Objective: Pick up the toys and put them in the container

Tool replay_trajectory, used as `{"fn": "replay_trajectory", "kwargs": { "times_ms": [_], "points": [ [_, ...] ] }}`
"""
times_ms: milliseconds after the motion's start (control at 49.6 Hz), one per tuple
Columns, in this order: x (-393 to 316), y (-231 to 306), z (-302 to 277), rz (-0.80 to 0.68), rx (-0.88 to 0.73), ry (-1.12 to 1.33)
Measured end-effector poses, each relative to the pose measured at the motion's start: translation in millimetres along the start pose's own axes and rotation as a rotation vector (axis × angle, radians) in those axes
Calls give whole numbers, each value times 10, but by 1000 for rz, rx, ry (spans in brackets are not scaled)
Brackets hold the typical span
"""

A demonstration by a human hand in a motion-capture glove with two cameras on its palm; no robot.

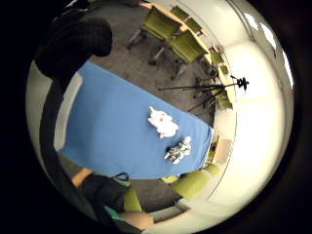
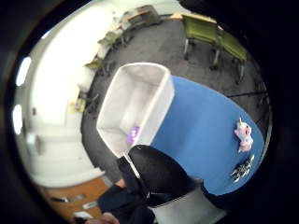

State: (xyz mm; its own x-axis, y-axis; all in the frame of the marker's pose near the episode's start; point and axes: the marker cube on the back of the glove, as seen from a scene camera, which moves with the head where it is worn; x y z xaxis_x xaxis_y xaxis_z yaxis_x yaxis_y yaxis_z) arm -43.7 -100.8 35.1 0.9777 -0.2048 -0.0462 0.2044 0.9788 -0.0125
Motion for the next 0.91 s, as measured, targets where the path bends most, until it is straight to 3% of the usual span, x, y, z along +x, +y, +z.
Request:
{"fn": "replay_trajectory", "kwargs": {
  "times_ms": [383,907],
  "points": [
    [1913,384,1090,252,-99,-19],
    [2377,467,2369,330,-233,-48]
  ]
}}
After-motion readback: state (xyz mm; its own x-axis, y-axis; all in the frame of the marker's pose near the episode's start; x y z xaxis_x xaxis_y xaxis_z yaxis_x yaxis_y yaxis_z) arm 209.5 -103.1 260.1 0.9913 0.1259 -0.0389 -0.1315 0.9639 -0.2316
